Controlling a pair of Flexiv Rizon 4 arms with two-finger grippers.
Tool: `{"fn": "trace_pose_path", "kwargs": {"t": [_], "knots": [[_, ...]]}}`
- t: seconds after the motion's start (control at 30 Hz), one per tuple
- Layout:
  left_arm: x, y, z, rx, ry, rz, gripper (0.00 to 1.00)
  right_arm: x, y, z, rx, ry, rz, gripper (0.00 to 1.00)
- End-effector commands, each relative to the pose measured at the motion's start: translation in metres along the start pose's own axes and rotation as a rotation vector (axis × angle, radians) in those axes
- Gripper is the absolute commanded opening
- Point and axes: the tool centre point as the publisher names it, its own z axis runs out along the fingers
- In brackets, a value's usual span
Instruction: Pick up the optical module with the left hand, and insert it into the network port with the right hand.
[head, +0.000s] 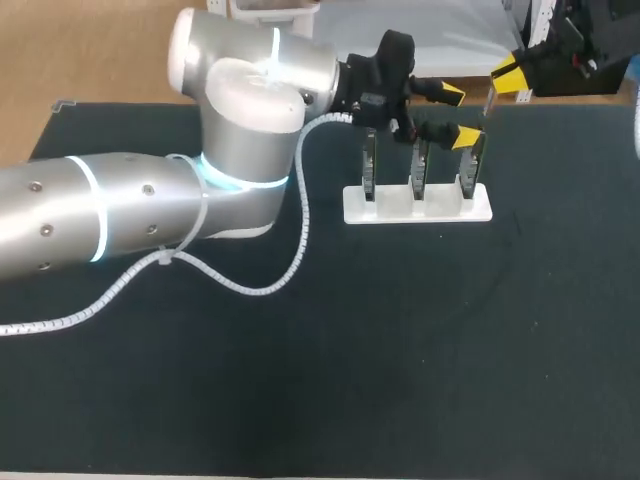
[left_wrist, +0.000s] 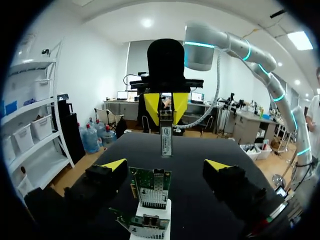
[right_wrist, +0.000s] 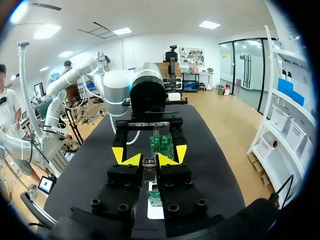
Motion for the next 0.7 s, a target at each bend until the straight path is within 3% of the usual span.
{"fn": "trace_pose_path", "kwargs": {"t": [0.03, 0.27, 0.7], "knots": [[-0.003, 0.005, -0.002, 0.010, 0.059, 0.008, 1.00, 0.000, 0.002, 0.001, 0.000, -0.005, -0.004, 0.00], [0.004, 0.006, -0.001, 0.011, 0.168, 0.043, 1.00, 0.001, 0.002, 0.001, 0.000, -0.007, -0.004, 0.00], [0.016, 0.003, 0.002, 0.018, 0.278, 0.080, 1.00, 0.000, 0.002, 0.000, -0.002, -0.004, -0.008, 0.00]]}}
